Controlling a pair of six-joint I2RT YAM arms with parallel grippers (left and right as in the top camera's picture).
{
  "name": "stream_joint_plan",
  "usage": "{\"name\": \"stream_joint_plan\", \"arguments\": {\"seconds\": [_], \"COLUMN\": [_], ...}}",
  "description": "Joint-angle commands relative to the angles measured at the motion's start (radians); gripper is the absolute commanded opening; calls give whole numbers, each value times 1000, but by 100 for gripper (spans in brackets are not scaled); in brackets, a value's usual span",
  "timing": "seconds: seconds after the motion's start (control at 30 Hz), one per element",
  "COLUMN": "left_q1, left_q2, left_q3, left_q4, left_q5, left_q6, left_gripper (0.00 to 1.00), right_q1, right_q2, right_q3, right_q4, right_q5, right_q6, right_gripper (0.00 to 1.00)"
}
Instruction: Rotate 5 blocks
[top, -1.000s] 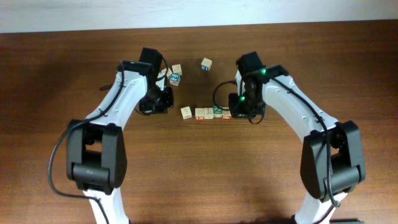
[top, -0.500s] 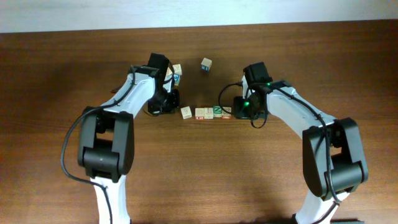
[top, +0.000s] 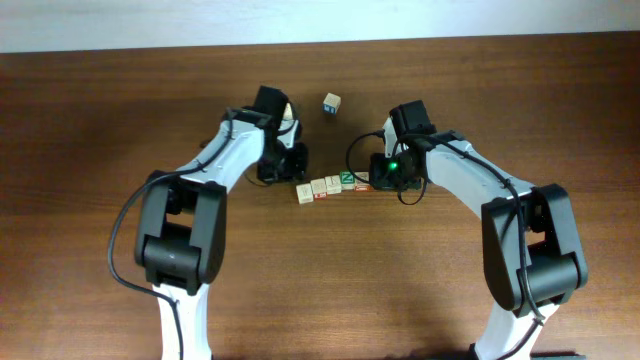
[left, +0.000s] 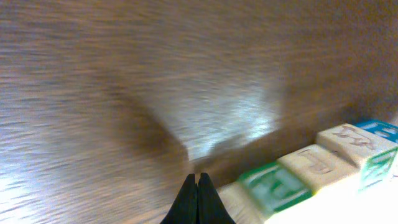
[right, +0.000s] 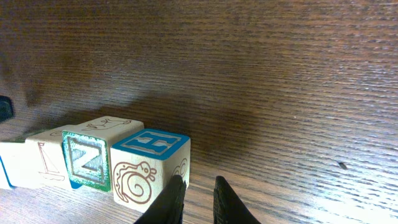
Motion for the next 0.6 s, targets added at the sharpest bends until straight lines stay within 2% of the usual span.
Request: {"name": "stream_joint_plan", "arguments": {"seconds": [0.0, 0.2, 0.3, 0.43, 0.57], "left_q1": [-33, -6, 36, 105, 104], "left_q2": [11, 11, 11, 11, 11], "left_q3": [-6, 5, 87, 286, 278], "left_q4": [21, 80, 43, -243, -498], "left_q5": [20, 11, -23, -86, -69], "left_q6": [-5, -5, 30, 19, -24], "left_gripper": [0, 0, 0, 0, 0], "right_q1": [-1, -2, -2, -4, -3], "right_q2": [10, 10, 10, 10, 20], "right_q3": [-6, -5, 11, 39, 38], "right_q4": [3, 3, 2, 8, 6], "right_q5": [-16, -15, -10, 0, 19], "right_q6": [8, 3, -31, -49, -64], "right_gripper": [18, 18, 18, 19, 19]}}
